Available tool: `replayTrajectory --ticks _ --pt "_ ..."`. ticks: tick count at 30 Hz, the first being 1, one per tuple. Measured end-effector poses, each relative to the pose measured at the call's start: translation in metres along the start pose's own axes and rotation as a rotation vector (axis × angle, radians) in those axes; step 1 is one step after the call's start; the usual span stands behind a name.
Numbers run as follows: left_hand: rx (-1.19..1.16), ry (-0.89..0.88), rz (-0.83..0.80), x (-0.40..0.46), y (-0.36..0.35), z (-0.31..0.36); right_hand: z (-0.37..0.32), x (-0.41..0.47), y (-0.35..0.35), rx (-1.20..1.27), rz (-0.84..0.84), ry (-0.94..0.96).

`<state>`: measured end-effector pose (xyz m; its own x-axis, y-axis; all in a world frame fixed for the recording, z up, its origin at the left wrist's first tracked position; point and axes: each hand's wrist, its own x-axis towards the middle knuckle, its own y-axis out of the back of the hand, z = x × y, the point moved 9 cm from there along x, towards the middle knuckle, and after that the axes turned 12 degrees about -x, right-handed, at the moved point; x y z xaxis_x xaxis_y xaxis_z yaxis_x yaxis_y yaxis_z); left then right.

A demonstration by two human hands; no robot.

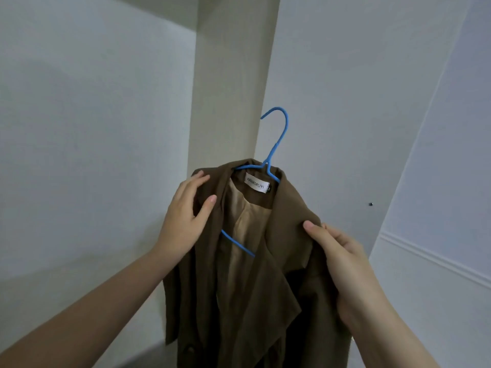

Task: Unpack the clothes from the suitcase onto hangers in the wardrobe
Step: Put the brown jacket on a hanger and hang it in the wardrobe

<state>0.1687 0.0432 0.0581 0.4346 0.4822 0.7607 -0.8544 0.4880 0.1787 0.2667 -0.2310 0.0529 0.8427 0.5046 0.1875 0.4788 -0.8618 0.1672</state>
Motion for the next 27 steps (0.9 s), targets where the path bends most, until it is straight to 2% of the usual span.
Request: replayTrajectory --ticks 5,10,17,22,27 --pt "-0.056 0.022 -0.014 0.003 -0.009 -0.007 -0.014 0.049 -0.016 0.074 -0.008 0.055" --pt "-0.232 0.094 -0.080 0.015 -0.023 -0.026 -0.016 0.084 -0.039 0.152 -0.016 0.057" --pt "-0.146 0.045 -0.445 0.040 -0.026 -0.065 -0.026 0.125 -0.085 0.202 0.065 0.062" --pt "-0.079 0.017 -0.523 0.073 -0.013 -0.107 -0.052 0.157 -0.127 0.205 0.105 0.101" --pt "-0.136 0.012 -0.525 0.115 -0.005 -0.135 -0.078 0.190 -0.154 0.198 0.161 0.124"
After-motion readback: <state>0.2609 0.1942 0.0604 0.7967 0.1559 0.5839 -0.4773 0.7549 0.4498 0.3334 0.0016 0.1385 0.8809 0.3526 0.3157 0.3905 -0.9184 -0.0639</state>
